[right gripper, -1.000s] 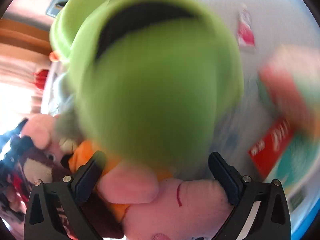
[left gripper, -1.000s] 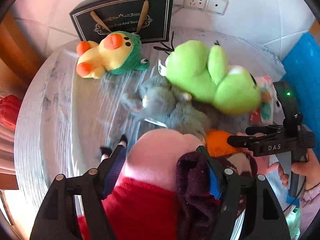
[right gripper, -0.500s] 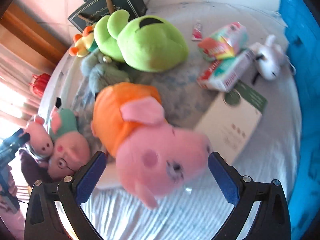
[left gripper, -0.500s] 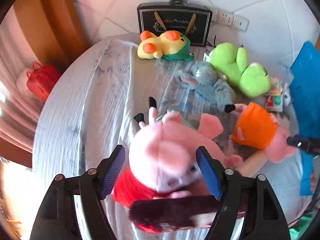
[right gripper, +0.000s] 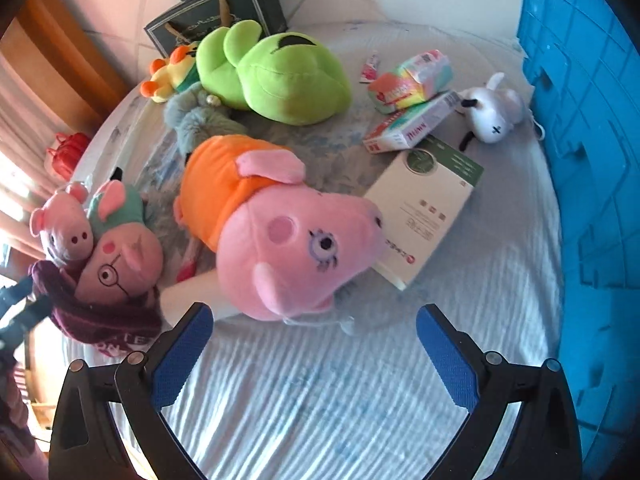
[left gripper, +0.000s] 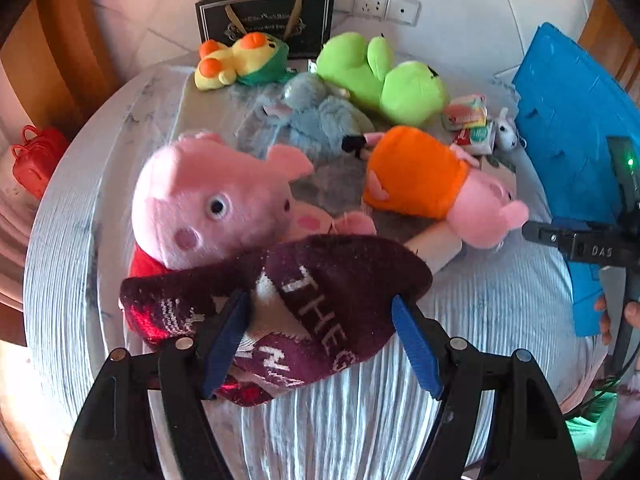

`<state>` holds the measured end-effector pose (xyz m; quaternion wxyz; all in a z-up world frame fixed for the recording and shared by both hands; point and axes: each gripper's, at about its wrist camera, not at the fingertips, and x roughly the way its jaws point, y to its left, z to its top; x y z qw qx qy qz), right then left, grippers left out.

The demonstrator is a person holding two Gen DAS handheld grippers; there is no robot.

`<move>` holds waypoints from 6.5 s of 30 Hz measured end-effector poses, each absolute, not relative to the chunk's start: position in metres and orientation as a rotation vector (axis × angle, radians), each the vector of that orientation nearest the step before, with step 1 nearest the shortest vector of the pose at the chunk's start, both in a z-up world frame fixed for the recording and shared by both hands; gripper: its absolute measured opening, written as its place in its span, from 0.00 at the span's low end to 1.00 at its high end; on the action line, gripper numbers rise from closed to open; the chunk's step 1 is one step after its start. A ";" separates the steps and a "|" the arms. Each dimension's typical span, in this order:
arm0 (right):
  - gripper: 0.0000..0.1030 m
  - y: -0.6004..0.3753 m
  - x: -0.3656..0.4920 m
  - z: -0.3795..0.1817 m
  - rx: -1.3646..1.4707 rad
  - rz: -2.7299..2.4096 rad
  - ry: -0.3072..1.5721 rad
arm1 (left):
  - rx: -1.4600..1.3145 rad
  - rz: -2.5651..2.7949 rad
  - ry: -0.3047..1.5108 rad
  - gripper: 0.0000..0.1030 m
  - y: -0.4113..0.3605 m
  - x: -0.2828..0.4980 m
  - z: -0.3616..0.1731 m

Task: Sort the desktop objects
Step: 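Grasp the pink pig plush and maroon knit hat with the left gripper, then grasp the white paper roll with the right gripper while the left holds the plush and hat, then lift and carry the plush, hat and paper roll over the blue crate, then open both grippers to drop the plush, hat and paper roll into the crate, then move both grippers back to the toys on the bed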

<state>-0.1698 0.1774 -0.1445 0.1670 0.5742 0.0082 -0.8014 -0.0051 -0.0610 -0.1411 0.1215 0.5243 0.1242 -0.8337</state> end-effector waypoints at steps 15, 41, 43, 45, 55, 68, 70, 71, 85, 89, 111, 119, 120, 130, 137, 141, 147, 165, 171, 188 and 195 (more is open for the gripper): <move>1.00 0.106 -0.119 -0.133 1.410 -1.953 0.130 | 1.273 -2.386 0.446 0.71 -0.078 0.078 -0.128; 1.00 0.166 -0.123 -0.166 1.595 -2.145 -0.019 | 1.257 -2.310 0.514 0.16 -0.079 0.052 -0.193; 1.00 0.146 -0.120 -0.179 1.596 -2.104 0.023 | 1.240 -2.298 0.520 0.16 -0.086 0.055 -0.191; 1.00 0.124 -0.119 -0.189 1.581 -2.075 0.070 | 1.238 -2.296 0.536 0.16 -0.090 0.055 -0.191; 1.00 0.047 -0.128 -0.221 1.462 -2.181 0.312 | 1.299 -2.319 0.502 0.16 -0.090 0.041 -0.202; 0.20 0.065 -0.118 -0.206 1.375 -2.236 0.256 | 1.149 -2.439 0.435 0.15 -0.066 0.057 -0.145; 0.18 0.078 -0.120 -0.194 1.340 -2.251 0.220 | 1.104 -2.469 0.413 0.15 -0.058 0.057 -0.128; 0.15 0.085 -0.121 -0.188 1.324 -2.255 0.197 | 1.089 -2.480 0.403 0.15 -0.056 0.056 -0.121; 0.08 0.128 -0.104 -0.084 1.000 -2.343 0.046 | 0.933 -2.599 0.272 0.15 -0.010 0.041 -0.053; 0.08 0.153 -0.089 -0.036 0.838 -2.433 0.021 | 0.868 -2.665 0.250 0.15 0.008 0.029 -0.028; 0.08 0.414 -0.001 0.140 0.425 -3.079 -0.092 | 0.711 -3.287 0.104 0.15 0.256 -0.099 0.114; 0.08 0.510 -0.032 0.140 0.624 -3.136 -0.070 | 1.056 -3.251 0.064 0.15 0.350 -0.182 0.112; 0.08 0.521 -0.039 0.140 0.658 -3.129 -0.079 | 1.106 -3.233 0.073 0.15 0.359 -0.194 0.111; 0.08 0.590 -0.124 0.116 0.976 -3.037 -0.124 | 1.470 -2.960 0.012 0.16 0.413 -0.287 0.074; 0.08 0.602 -0.180 0.073 1.161 -2.934 -0.219 | 1.779 -2.725 -0.010 0.16 0.414 -0.312 0.006; 0.08 0.600 -0.198 0.045 1.284 -2.873 -0.182 | 1.742 -2.712 -0.046 0.16 0.410 -0.316 -0.008; 0.08 0.614 -0.199 0.033 1.339 -2.840 -0.251 | 1.728 -2.707 -0.108 0.17 0.410 -0.313 -0.017; 0.81 0.613 -0.200 0.038 1.362 -2.883 -0.223 | 1.609 -2.801 -0.131 0.48 0.407 -0.300 0.026; 1.00 0.606 -0.176 0.068 1.268 -2.898 -0.233 | 1.509 -2.963 -0.240 0.51 0.399 -0.255 0.077; 1.00 0.524 -0.040 0.115 0.920 -2.977 -0.246 | 0.999 -3.251 0.115 0.51 0.280 -0.117 0.098; 1.00 0.451 -0.011 0.126 0.707 -3.001 -0.198 | 0.946 -3.114 0.272 0.51 0.196 -0.082 0.050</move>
